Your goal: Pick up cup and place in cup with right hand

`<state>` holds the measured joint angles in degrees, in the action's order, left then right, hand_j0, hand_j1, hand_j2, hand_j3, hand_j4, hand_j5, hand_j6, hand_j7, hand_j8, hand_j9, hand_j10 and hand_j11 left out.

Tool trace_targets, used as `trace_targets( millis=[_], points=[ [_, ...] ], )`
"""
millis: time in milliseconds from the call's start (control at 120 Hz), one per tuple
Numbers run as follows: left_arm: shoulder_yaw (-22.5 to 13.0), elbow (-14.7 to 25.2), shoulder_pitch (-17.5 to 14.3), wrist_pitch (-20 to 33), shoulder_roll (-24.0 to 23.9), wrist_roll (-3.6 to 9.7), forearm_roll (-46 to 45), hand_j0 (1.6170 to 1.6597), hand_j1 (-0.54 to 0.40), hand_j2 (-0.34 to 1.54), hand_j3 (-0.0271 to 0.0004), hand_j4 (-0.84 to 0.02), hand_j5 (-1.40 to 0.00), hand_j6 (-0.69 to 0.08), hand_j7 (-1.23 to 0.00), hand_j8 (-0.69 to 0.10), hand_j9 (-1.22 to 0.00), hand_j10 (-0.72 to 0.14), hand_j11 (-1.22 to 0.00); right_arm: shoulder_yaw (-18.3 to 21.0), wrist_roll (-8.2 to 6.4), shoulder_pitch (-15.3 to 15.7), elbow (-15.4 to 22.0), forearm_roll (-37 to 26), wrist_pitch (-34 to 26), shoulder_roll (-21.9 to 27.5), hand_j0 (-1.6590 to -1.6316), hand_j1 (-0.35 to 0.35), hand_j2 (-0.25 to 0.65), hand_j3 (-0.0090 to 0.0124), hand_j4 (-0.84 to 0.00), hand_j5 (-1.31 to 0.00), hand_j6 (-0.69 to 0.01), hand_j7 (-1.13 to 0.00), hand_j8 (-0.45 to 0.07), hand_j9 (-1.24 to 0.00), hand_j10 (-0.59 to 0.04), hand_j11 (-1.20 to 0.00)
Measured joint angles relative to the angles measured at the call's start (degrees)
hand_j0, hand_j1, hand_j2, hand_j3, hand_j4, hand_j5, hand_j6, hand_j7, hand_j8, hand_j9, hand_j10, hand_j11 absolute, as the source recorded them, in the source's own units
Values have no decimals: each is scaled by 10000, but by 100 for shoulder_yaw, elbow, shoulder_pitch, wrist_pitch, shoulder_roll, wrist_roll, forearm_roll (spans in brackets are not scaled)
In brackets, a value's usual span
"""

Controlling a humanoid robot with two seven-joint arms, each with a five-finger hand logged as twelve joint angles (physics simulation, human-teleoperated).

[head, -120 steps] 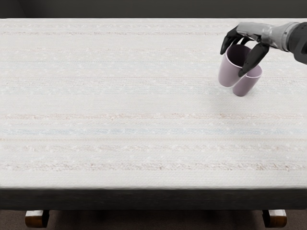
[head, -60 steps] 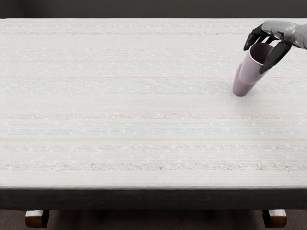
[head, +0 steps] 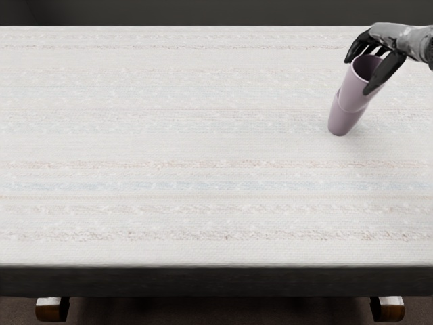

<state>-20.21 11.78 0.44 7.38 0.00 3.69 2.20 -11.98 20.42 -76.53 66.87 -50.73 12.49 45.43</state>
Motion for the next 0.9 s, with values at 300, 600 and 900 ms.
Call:
trace_targets(
  millis=[300, 600, 900],
  points=[
    [-1, 0, 0, 0, 0, 0, 0, 16581, 3491, -1, 0, -2, 1, -2, 1, -2, 1, -1, 1, -15, -10, -44, -296, 2, -6, -80, -16516, 677, 1115, -5, -5868, -8901, -4157, -8195, -2192, -8690, -2553, -8577],
    [-1, 0, 0, 0, 0, 0, -1, 16581, 3491, -2, 1, -2, 1, -2, 1, -2, 1, -1, 2, -6, -19, -98, -830, 19, -9, -361, -16514, 373, 579, 5, -5983, -8615, -4259, -8143, -2441, -8486, -2861, -8360],
    [-1, 0, 0, 0, 0, 0, -1, 16581, 3491, -2, 1, -2, 2, -2, 2, -2, 2, -1, 2, 44, -22, -92, -1491, 18, -11, -822, -16519, 229, 476, 9, -6014, -8492, -4390, -8112, -2593, -8481, -2980, -8440]
  ],
)
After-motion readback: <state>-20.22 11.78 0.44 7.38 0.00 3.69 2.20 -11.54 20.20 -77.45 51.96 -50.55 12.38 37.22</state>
